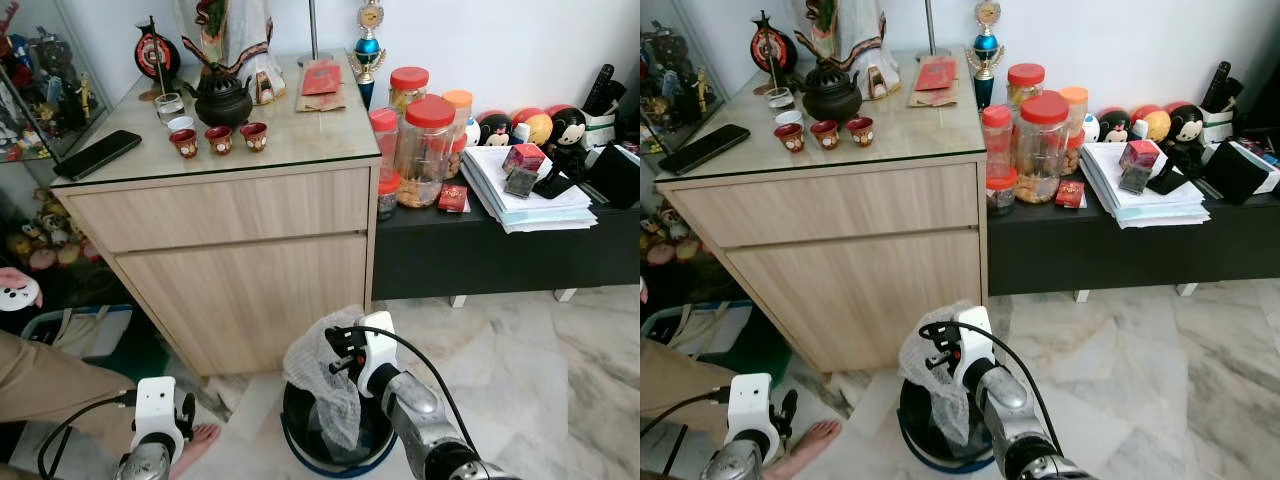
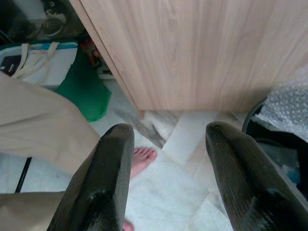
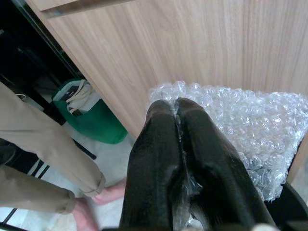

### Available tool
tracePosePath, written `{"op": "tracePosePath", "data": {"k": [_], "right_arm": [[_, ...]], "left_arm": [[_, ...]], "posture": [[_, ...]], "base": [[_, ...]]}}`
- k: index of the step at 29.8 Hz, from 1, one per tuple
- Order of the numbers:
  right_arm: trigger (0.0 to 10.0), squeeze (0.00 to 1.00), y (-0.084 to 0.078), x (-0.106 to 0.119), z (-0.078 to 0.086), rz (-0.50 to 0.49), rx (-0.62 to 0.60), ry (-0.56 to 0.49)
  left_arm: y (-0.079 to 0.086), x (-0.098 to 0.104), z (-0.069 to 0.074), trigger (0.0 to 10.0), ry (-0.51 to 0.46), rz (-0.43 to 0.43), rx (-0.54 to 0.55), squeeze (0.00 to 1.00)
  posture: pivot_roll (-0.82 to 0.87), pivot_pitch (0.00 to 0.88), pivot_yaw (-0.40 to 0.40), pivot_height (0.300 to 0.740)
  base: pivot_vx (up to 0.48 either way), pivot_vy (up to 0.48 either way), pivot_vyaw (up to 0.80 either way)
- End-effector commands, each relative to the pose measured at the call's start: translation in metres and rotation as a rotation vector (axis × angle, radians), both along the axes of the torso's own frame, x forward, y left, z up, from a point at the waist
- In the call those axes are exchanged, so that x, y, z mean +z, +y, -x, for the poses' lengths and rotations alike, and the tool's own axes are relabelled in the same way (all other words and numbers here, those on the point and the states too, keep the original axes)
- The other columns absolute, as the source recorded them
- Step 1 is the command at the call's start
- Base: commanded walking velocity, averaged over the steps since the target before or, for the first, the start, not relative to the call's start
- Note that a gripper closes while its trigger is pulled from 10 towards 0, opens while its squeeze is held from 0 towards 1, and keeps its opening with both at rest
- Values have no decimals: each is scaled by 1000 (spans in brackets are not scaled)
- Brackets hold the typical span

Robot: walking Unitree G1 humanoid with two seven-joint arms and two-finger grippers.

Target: Picking trash to rubbish bin

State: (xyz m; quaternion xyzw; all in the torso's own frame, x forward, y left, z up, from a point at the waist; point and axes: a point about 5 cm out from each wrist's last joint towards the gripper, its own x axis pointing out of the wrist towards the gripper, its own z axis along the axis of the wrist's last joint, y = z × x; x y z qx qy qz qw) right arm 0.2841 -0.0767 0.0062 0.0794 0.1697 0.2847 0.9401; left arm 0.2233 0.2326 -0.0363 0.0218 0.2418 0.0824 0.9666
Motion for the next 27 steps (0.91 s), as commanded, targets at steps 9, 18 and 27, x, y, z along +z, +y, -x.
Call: {"op": "tracePosePath", "data": {"k": [9,18,27], "right_arm": [[10000,0,6,2,-1,3,19,1],[10000,0,5,0,0,12,23,16],[10000,0,0,-6,3,45,14,41]], "left_arm": [[5,-1,2,10000,18,-8,19,0],[3,-1,1,10000,12,5,9,0],[1,-4,3,10000,29,15,6,0]], "posture": [[103,0,88,740],[102,0,87,740],[101,0,82,740]], "base": [[373,0,0],[41,0,0],[0,0,0]]}}
